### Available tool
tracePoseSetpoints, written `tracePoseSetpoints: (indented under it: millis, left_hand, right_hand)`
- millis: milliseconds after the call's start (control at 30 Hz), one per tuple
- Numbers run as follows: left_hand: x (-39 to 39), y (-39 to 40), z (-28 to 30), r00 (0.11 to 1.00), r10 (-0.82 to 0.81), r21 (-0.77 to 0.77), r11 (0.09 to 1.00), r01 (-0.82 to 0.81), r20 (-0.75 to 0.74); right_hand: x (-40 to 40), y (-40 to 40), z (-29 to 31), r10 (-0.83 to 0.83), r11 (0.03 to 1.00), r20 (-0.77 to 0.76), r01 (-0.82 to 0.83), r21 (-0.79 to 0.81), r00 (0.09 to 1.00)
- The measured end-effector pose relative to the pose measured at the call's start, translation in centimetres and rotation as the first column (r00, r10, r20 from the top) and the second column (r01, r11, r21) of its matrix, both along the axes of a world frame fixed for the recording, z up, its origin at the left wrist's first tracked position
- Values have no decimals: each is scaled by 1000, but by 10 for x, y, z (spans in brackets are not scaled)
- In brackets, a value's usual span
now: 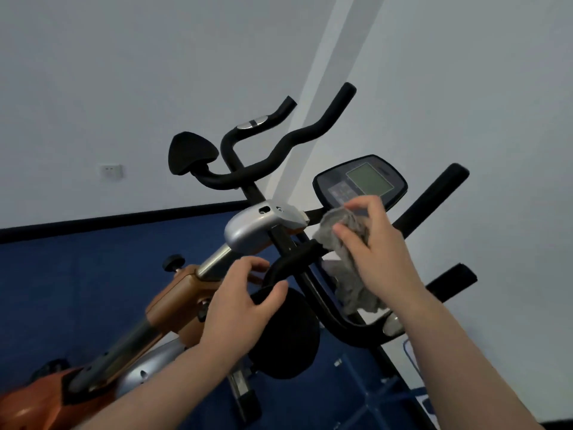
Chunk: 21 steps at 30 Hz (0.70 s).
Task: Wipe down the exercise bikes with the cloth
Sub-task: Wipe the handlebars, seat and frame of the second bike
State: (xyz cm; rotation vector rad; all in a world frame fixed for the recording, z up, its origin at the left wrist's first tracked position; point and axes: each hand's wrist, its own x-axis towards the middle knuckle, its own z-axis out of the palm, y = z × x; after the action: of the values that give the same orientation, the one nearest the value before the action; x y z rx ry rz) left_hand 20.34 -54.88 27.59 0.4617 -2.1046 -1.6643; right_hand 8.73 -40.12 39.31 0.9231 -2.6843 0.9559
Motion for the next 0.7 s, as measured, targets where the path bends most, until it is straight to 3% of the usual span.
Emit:
tracePoseSetpoints:
  millis: [100,233,267,400,533,700]
  left_hand:
    - [-13,-3,14,999,-35,-36,999,35,-10]
    - [-18,2,15,1000,13,-33,999,-13,3]
    - [-18,3,13,1000,29,-36,999,-29,0]
    - [-18,3,9,999,53,-63,997,-52,-1]
    - [-17,4,10,999,51,-67,996,-51,-13]
    - [-16,4,11,999,48,-72,996,-48,7]
  right_hand:
    - [-17,-32,0,112,990,-32,-109,85,993]
    - [-42,-58,-17,191,858,14,-174,484,982]
    - [-46,-58,-19,199,833,48,-194,518,979]
    - [-52,-54,-19,212,859,252,-303,412,944]
    - [-56,-72,-21,163,893,277,-261,368,947]
    - [-60,-62,-18,239,778,380,-410,476,894]
